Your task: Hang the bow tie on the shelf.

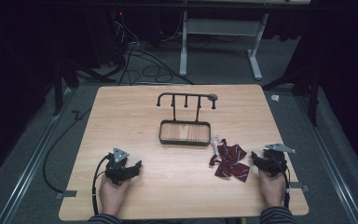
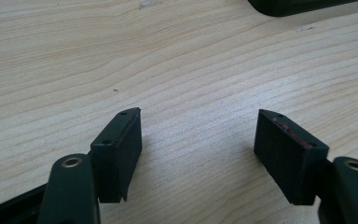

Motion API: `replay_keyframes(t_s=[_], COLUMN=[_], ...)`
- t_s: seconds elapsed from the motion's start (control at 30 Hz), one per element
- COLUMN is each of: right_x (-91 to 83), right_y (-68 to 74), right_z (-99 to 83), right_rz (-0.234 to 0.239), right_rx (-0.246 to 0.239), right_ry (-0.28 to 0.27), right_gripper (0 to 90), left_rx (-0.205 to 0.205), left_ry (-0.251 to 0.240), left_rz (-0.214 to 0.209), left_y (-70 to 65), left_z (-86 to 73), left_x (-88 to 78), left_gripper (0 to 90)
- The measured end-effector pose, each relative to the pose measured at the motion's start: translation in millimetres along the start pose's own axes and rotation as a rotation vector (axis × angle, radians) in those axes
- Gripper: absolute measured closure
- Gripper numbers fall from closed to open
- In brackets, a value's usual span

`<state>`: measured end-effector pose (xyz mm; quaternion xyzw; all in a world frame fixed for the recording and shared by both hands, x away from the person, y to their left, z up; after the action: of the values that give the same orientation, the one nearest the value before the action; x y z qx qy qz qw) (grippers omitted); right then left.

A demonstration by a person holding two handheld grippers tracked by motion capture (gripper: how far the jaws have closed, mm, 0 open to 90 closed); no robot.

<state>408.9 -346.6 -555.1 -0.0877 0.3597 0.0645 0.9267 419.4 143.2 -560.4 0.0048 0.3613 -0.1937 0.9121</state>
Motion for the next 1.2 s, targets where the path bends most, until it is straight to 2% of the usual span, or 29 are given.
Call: replay_keyframes(t_s=[0.4,0.57,0.67,0.8,0.9,1.2], right_x=[-0.3,-0.1,-0.8,-1.3,-3.7,-15.7], right_y=[0.8,1.2,3.5,3.8,3.8,13.0], right_z=[0.2,0.7,0.2,0.1,-0.2,1.5], right_rz=[0.005,0.029,0.046,0.060,0.071,0.114], right_rx=[-0.009,-0.016,-0.042,-0.055,-0.046,-0.059], right_ry=[-0.005,-0.010,-0.010,-0.007,0.002,-0.031], right_gripper=[52.9,51.1,51.1,50.3,54.9,57.1], left_rx=[0.005,0.003,0.002,0.003,0.003,0.002], left_ry=[0.000,0.000,0.002,0.003,0.003,0.004], left_rz=[0.007,0.009,0.010,0.009,0.010,0.009], left_y=[-0.4,-0.1,0.1,0.2,0.2,0.3], left_z=[-0.1,0.1,0.0,0.0,0.0,0.0], left_x=[0.3,0.3,0.2,0.1,0.1,0.0], left_gripper=[32.6,33.0,33.0,33.1,33.1,33.2])
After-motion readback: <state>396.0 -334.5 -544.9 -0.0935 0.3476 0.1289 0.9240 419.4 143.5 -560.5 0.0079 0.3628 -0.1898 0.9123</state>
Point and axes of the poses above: each handheld gripper's, and its own axes: x roughly forward along the jaws, z roughly out of its top, y roughly to its left, the point moved 8 cm from there along x, roughly forward along the jaws, and after that the axes turned 8 degrees about -x, right-handed, at the moved point
